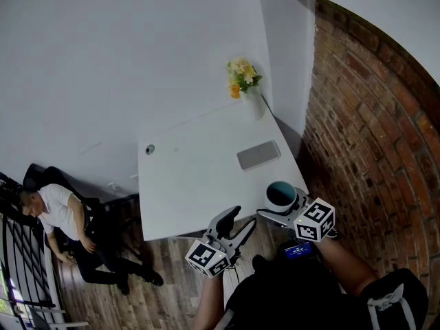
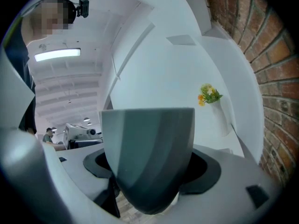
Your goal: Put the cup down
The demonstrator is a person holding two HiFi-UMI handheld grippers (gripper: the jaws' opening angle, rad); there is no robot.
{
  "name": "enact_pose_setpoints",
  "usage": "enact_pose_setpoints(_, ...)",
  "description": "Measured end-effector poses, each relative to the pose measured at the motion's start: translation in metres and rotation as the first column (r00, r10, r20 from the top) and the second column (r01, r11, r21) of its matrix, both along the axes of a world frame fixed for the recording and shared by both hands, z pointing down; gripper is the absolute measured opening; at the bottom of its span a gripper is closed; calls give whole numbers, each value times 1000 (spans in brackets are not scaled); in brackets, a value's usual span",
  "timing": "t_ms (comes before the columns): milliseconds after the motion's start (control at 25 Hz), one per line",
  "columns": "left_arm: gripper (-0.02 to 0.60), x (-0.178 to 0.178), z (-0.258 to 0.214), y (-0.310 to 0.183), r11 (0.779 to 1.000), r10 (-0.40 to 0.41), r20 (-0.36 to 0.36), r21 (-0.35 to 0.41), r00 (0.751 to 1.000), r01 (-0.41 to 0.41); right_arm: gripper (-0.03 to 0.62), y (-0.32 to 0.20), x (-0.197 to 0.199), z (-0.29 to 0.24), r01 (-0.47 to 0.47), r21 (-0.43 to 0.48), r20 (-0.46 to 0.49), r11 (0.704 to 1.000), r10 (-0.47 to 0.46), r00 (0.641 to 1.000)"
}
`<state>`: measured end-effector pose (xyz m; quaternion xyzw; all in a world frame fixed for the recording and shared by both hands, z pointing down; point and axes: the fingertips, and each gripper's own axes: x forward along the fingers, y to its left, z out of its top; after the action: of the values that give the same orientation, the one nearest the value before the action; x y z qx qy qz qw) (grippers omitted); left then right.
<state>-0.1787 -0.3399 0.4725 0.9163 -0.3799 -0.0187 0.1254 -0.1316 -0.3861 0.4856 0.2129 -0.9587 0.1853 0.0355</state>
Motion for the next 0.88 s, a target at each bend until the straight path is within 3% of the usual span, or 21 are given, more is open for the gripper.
enact_pose_setpoints(440,239,-26,20,-25,998,-33,63,-46,997,36,385,-99,-27,71,-53,-68,-53,996,49,997)
enact_pose_setpoints(880,239,-50,46,-52,990,-99,58,-90,993,104,383,-215,-78,140,-159,50,-156,986,164,974)
